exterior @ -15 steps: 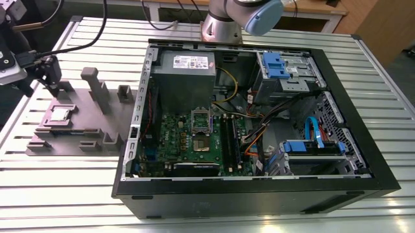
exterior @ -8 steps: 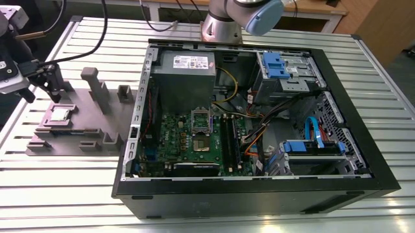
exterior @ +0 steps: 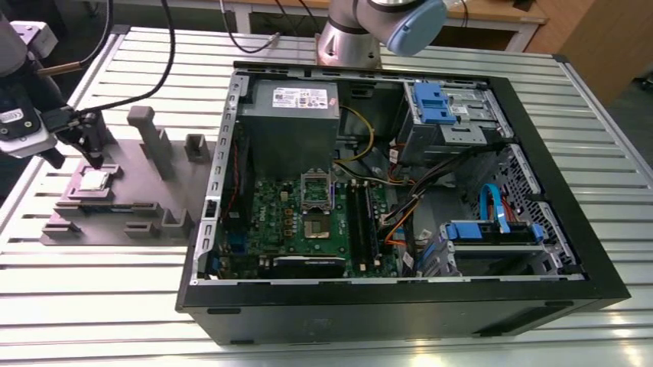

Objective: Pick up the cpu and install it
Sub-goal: 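Pick up the cpu and move it towards the insertion slot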

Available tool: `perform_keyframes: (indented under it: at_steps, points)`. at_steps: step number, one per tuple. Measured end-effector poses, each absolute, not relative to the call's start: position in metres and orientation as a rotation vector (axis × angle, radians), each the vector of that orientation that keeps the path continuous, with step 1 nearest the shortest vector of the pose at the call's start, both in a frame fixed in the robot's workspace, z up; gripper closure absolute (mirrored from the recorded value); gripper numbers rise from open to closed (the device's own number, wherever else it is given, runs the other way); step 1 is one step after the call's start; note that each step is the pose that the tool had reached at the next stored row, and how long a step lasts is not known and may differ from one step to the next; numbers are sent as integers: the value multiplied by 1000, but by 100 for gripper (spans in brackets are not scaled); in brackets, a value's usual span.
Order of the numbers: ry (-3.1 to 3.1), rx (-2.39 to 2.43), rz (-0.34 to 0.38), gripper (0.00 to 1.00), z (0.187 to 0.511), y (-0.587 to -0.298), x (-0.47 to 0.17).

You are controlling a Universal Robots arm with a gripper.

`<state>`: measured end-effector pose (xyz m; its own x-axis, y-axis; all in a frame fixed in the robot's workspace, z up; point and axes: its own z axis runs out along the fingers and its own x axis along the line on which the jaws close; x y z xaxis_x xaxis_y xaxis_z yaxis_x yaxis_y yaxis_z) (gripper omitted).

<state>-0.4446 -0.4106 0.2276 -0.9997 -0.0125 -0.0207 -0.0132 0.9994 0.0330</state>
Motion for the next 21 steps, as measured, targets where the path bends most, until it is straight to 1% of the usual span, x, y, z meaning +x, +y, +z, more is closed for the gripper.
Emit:
perform_keyframes:
  at_steps: [12,21]
  points:
    - [3121,-15,50,40,206,-405,-444]
    - [3131,-14,49,39,201,-405,-445]
